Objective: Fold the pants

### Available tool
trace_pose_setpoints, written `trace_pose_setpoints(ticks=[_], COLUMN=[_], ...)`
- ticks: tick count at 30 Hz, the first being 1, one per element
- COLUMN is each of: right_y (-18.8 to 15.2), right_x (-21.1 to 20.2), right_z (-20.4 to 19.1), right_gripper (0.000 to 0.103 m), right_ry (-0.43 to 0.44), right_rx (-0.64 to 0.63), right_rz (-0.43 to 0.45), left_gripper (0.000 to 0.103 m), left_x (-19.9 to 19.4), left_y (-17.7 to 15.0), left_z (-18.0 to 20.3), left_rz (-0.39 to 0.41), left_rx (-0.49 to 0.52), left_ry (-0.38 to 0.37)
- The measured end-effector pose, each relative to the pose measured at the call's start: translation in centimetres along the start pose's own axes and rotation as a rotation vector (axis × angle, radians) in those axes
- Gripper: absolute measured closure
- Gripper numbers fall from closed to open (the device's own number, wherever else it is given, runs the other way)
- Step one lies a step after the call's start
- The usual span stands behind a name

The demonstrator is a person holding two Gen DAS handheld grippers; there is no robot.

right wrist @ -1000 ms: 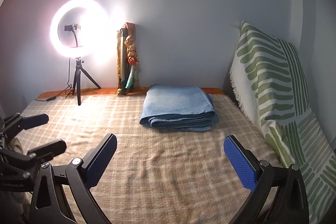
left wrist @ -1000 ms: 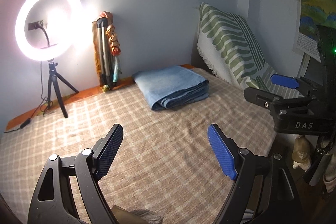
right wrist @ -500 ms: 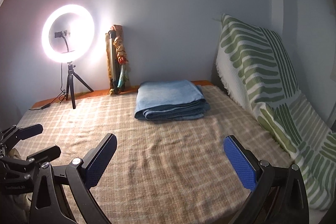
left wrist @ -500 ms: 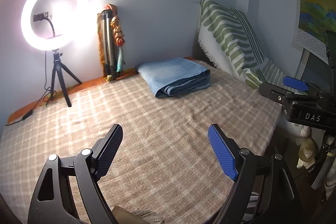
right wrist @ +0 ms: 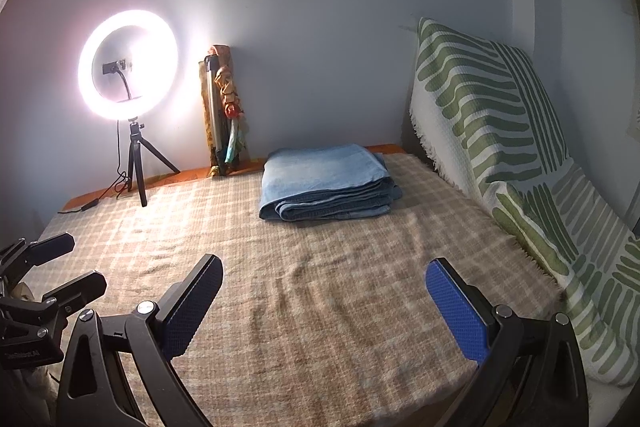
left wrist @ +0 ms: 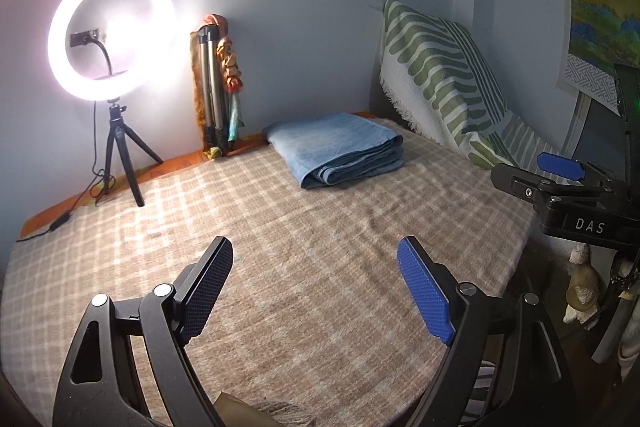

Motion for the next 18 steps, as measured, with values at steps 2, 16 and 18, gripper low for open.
trace_pose_setpoints(ticks=[2, 16, 18], right_y=[0.02, -0.22, -0.32], right_x=[0.00, -0.11, 0.01], right_z=[0.02, -0.56, -0.60], right_gripper=[0.000, 0.000, 0.000], right_ry=[0.000, 0.002, 0.004], right_rx=[-0.001, 0.000, 0.000], right_rz=[0.001, -0.008, -0.011], left_gripper=[0.018, 0.018, 0.018], left_x=[-0.08, -0.22, -0.24], left_y=[0.07, 0.14, 0.12], left_z=[0.12, 0.13, 0.14], left_rz=[0.002, 0.002, 0.003], left_rx=[0.000, 0.000, 0.002], left_ry=[0.000, 0.001, 0.000])
Point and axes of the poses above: each gripper's, at about its wrist camera, not at the fingertips, and x roughly the way its jaws point, z to its right, y to its top, the point moved 5 cm from there along x, roughly the way its jaws point, and after that the axes turned 2 degrees about z, right-handed, at the moved point
